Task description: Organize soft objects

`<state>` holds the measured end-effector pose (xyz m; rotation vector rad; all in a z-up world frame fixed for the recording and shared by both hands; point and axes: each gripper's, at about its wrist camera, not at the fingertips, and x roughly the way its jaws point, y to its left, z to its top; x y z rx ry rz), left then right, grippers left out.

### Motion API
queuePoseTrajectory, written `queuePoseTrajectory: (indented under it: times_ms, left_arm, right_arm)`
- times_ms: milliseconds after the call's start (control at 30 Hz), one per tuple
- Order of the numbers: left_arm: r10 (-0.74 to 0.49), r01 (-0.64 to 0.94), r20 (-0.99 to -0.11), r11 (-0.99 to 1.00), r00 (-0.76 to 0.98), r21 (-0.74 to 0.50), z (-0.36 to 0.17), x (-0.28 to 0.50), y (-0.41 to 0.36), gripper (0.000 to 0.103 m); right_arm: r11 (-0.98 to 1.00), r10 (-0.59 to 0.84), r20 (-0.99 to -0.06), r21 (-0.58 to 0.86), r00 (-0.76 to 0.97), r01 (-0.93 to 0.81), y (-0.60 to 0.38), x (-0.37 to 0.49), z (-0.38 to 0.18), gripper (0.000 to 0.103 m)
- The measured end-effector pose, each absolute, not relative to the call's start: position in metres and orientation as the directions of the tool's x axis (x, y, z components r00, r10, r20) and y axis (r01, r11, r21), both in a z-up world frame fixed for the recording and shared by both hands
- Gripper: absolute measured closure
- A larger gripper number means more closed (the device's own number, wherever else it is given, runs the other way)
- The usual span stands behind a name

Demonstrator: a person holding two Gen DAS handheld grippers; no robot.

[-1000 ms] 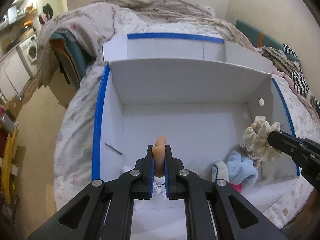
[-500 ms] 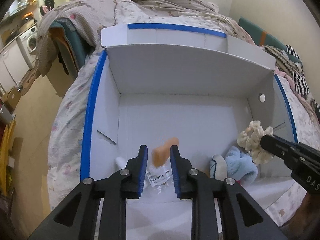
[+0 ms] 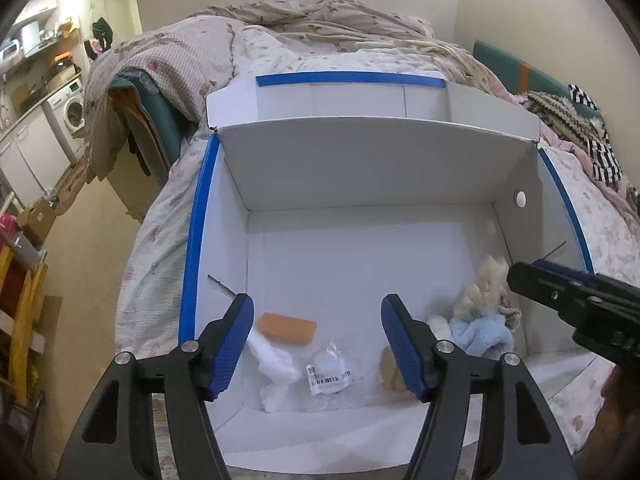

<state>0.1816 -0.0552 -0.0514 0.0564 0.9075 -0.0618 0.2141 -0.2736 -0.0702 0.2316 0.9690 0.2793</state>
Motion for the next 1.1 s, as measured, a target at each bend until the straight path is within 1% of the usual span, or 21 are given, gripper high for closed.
queuePoseTrajectory:
  times_ms: [33, 67, 100, 167, 200, 300, 600, 1100]
  left_arm:
    - [-0.033, 0.079, -0.788, 0.997, 0.615, 0.020, -0.051, 0.181, -0.055, 0.040]
    - [-0.041, 0.082, -0.786, 0.997, 0.617, 0.012, -0.050, 0.180, -0.054, 0.040]
    - [-0.046, 0.084, -0.786, 0.996, 0.617, 0.007, -0.049, 0.180, -0.053, 0.040]
    - [-0.045, 0.082, -0.787, 0.997, 0.615, 0.007, -0.048, 0.178, -0.052, 0.040]
    - [-0.045, 0.081, -0.787, 0.997, 0.615, 0.007, -0.047, 0.177, -0.052, 0.040]
    - [-0.055, 0.074, -0.790, 0.997, 0.610, -0.012, -0.045, 0.173, -0.048, 0.040]
    - [-0.042, 0.052, -0.778, 0.999, 0.627, -0.012, -0.032, 0.160, -0.039, 0.040]
    - [-0.004, 0.018, -0.744, 1.000, 0.668, 0.010, -0.011, 0.117, -0.014, 0.040]
  right_arm:
    - [0.938, 0.338, -0.771, 0.324, 0.539, -0.125, -0.275, 0.214, -0.070, 0.032]
    - [0.935, 0.343, -0.765, 0.334, 0.546, -0.119, -0.276, 0.214, -0.069, 0.028]
    - [0.933, 0.345, -0.757, 0.342, 0.556, -0.112, -0.278, 0.213, -0.067, 0.027]
    - [0.929, 0.352, -0.754, 0.355, 0.554, -0.107, -0.280, 0.214, -0.066, 0.018]
    - [0.925, 0.359, -0.754, 0.366, 0.550, -0.101, -0.280, 0.215, -0.066, 0.000]
    - [0.912, 0.371, -0.718, 0.401, 0.588, -0.086, -0.285, 0.211, -0.062, 0.000]
    - [0.896, 0.366, -0.675, 0.442, 0.641, -0.046, -0.284, 0.201, -0.049, 0.000]
    - [0.918, 0.330, -0.654, 0.391, 0.681, -0.069, -0.283, 0.161, -0.031, 0.000]
